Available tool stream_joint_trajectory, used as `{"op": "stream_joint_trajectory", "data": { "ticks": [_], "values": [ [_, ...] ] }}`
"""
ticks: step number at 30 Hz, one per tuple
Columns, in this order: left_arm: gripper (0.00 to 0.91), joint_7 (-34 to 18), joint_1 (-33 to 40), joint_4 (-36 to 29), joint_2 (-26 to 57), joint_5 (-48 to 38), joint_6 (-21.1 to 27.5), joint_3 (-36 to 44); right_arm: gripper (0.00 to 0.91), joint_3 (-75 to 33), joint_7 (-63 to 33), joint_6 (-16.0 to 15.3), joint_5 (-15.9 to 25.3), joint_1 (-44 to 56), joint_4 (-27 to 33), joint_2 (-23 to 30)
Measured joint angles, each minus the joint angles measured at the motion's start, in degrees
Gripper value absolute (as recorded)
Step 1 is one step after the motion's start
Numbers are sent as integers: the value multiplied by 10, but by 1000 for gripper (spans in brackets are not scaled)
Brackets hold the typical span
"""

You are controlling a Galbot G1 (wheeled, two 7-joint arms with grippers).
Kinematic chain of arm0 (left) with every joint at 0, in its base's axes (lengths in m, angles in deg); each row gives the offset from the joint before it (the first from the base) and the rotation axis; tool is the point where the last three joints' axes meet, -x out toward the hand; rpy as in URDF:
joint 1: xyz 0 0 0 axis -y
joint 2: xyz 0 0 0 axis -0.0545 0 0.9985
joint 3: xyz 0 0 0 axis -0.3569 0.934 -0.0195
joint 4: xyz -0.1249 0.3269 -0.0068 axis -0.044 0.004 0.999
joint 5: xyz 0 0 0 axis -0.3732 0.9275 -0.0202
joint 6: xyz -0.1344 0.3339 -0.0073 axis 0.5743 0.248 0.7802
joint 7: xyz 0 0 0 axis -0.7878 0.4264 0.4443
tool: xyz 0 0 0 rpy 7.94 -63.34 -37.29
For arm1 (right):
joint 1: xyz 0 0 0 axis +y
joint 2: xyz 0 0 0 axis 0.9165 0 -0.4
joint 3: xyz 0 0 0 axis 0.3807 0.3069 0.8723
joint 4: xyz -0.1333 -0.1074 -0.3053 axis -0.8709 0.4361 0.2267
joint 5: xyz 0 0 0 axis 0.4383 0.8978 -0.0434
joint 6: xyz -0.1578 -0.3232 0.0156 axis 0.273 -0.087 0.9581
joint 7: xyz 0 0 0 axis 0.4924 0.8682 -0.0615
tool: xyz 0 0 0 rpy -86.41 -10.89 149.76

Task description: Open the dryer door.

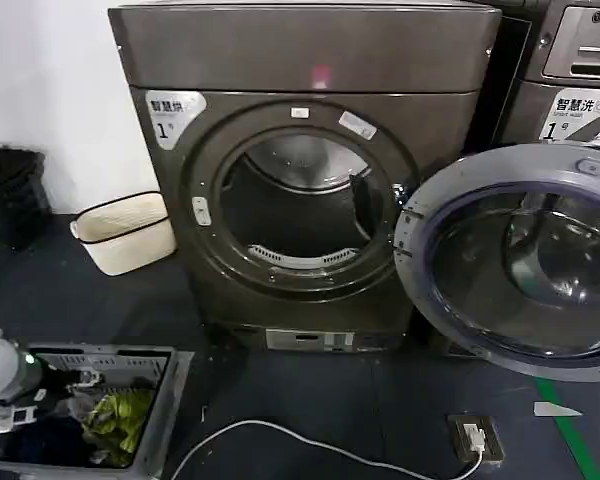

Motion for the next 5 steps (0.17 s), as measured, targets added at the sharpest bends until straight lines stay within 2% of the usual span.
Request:
{"op": "stream_joint_trajectory", "data": {
  "ticks": [5],
  "values": [
    [907,0,3,0,-6,1,0,0,907,0,0,0,1,0,1,0]
  ]
}}
